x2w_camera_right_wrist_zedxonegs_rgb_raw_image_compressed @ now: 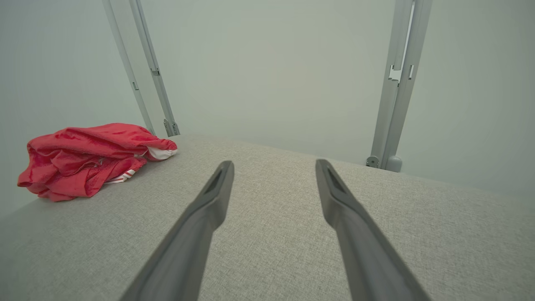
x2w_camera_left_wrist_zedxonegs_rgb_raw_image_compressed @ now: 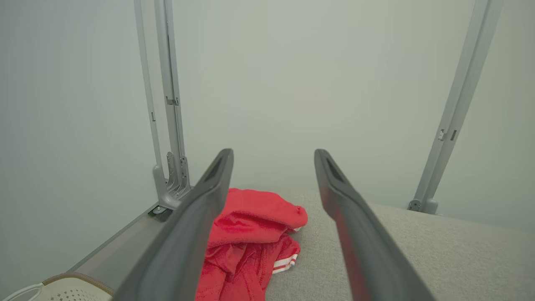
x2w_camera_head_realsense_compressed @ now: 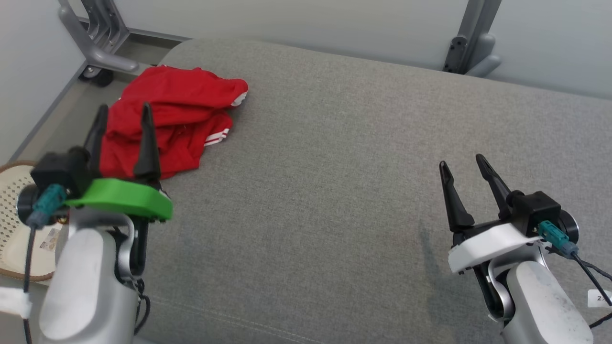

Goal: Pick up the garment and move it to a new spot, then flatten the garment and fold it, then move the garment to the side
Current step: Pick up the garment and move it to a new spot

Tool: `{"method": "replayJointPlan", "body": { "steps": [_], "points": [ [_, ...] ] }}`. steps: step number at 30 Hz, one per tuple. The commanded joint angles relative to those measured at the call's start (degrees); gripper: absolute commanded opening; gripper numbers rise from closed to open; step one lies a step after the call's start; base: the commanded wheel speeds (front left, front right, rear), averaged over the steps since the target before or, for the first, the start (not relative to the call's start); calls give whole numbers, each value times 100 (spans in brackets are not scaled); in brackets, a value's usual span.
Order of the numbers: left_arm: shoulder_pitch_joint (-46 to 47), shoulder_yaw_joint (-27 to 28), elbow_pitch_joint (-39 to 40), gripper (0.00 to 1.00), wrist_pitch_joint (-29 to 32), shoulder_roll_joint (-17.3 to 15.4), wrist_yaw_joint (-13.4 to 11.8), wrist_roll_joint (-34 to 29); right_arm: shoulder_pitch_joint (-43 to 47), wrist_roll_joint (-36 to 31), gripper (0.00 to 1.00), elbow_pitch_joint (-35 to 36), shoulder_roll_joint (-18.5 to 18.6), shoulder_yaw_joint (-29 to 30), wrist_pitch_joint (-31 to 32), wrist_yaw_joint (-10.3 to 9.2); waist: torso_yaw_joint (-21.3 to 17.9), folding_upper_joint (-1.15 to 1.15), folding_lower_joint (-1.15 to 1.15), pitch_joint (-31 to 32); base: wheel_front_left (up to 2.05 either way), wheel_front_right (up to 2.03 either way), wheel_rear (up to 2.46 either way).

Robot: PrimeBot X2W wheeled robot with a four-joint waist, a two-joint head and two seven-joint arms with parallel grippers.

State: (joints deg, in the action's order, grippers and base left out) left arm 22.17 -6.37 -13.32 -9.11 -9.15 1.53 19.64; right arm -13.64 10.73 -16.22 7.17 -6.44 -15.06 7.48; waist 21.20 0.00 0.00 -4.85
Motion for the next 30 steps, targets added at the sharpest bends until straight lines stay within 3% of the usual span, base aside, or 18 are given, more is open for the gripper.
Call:
{"method": "replayJointPlan", "body": {
  "steps": [1, 14, 29, 30],
  "points": [
    [383, 43, -195, 100, 106, -79, 58, 103, -150, -25, 100, 46, 64, -53, -24, 2, -212, 0, 0, -409, 0, 0, 0],
    [2315, 238, -3059, 100, 406, -511, 452, 568, -781, -45, 100, 54, 372, -287, -25, 2, -734, 0, 0, -1585, 0, 0, 0],
    [3324, 169, -5316, 100, 492, -923, 473, 638, -1065, -58, 100, 29, 499, -434, -25, 2, -924, 0, 0, -2074, 0, 0, 0],
    [3364, 144, -5395, 44, 460, -940, 467, 607, -1080, -48, 100, 24, 504, -437, -25, 2, -927, 0, 0, -2081, 0, 0, 0]
  ]
}}
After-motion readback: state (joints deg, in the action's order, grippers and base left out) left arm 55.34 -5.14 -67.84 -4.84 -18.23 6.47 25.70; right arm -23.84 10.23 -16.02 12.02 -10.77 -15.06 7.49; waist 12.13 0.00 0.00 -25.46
